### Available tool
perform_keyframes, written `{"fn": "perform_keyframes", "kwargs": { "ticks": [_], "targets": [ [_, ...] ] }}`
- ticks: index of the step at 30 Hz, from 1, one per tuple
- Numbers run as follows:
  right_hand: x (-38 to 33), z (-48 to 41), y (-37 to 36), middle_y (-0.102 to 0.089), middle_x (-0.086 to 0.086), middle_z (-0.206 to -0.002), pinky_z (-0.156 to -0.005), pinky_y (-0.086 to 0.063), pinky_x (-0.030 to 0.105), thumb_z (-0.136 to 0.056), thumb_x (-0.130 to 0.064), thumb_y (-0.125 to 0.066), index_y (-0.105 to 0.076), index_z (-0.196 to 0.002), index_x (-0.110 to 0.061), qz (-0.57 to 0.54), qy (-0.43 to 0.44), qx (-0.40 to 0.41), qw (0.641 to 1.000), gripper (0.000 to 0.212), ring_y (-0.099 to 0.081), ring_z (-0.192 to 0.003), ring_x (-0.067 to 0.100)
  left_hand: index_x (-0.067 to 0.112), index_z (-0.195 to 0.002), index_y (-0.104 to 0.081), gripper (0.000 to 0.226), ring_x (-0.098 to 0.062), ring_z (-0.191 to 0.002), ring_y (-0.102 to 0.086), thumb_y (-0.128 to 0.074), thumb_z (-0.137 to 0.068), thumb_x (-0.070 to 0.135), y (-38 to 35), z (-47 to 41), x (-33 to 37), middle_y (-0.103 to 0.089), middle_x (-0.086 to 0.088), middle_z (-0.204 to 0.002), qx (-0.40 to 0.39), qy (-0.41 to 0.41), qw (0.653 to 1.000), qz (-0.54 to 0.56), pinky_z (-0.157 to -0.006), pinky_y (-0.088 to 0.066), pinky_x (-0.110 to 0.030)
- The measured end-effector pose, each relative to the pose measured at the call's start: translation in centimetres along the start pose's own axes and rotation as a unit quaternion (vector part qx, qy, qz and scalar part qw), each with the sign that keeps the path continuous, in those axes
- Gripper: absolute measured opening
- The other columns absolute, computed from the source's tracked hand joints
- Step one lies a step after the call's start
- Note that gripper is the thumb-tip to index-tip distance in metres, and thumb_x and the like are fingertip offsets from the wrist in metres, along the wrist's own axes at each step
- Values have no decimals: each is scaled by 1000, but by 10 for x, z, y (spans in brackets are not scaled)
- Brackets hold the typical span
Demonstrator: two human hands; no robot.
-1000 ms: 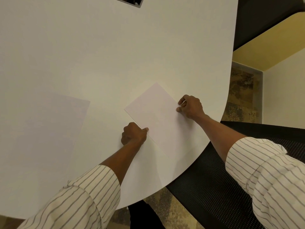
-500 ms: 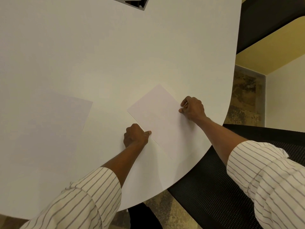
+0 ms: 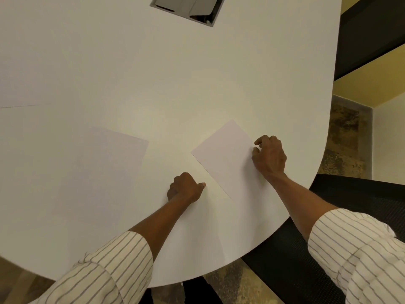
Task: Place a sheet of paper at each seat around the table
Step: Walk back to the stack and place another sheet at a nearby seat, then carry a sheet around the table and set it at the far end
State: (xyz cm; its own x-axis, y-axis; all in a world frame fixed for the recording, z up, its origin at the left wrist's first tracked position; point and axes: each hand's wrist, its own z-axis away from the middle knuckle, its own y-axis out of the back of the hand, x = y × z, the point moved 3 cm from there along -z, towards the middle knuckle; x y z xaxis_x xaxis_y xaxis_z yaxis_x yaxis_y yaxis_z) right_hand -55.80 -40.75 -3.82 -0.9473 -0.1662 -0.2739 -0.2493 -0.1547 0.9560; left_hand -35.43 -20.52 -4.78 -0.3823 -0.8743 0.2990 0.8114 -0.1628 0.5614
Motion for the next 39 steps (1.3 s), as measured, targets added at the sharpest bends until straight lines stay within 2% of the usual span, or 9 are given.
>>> {"fn": "perform_keyframes", "kwargs": {
  "ticks": [3,7,12,15,19,22,27,32,39],
  "targets": [
    [-31,18,-5,-64,8,-118,-83,-54,46,-94,-10,-64,-70,-116,-15,-35,7,8,999,23,-57,-122,30,9,-120,-75,56,-33,-116,-75,-72,-95,59,33,-4,-26,-80,-11,-118,17,12,999,-30,-104,-60,-46],
    [-82,50,-21,-65,5,-114,-86,-56,46,-93,-9,-66,-71,-113,-18,-102,1,-4,995,22,-62,-117,27,8,-104,-78,56,-32,-101,-80,-73,-92,62,81,-13,-65,-83,-9,-92,46,33,998,-23,-98,-63,-45],
    [-154,103,-53,-76,2,-103,-92,-59,48,-93,-5,-69,-75,-107,-15,-273,-40,-37,960,18,-72,-99,25,8,-116,-76,58,-39,-114,-73,-73,-94,62,147,-22,-127,-77,-14,-119,121,64,990,-8,-100,-61,-46],
    [-194,138,-74,-77,-5,-92,-92,-61,46,-94,-7,-70,-76,-104,-19,-336,-91,-58,936,17,-74,-90,19,10,-109,-78,50,-40,-109,-75,-74,-94,58,182,-26,-165,-78,-14,-115,176,86,981,19,-94,-62,-45],
    [-238,176,-99,-79,-2,-94,-90,-64,51,-96,-13,-69,-75,-108,-25,-403,-178,-101,892,18,-78,-90,26,12,-100,-78,40,-41,-104,-75,-78,-93,51,217,-30,-209,-79,-14,-108,228,114,965,65,-90,-60,-43],
    [-263,193,-108,-79,-4,-95,-90,-64,50,-96,-15,-67,-73,-112,-27,-397,-202,-101,889,21,-77,-92,24,12,-95,-74,38,-39,-101,-75,-81,-91,49,234,-33,-229,-78,-12,-105,243,108,961,69,-92,-62,-45],
    [-292,205,-118,-77,-8,-103,-98,-60,46,-95,-18,-73,-71,-121,-26,-371,-221,-119,894,28,-74,-102,21,9,-117,-71,48,-39,-122,-66,-85,-90,46,242,-43,-245,-64,-16,-130,215,82,969,87,-103,-57,-50],
    [-313,209,-129,-74,-4,-105,-95,-53,34,-92,-24,-79,-68,-125,-22,-339,-237,-136,900,35,-69,-102,18,3,-133,-62,61,-39,-133,-57,-81,-93,44,241,-54,-252,-56,-19,-141,197,67,977,52,-113,-49,-51],
    [-326,214,-138,-70,5,-119,-100,-52,35,-92,-26,-78,-65,-130,-16,-301,-235,-142,913,42,-68,-108,23,0,-146,-53,74,-40,-140,-56,-81,-93,43,238,-58,-245,-53,-19,-150,178,64,979,69,-117,-47,-53]
  ]
}}
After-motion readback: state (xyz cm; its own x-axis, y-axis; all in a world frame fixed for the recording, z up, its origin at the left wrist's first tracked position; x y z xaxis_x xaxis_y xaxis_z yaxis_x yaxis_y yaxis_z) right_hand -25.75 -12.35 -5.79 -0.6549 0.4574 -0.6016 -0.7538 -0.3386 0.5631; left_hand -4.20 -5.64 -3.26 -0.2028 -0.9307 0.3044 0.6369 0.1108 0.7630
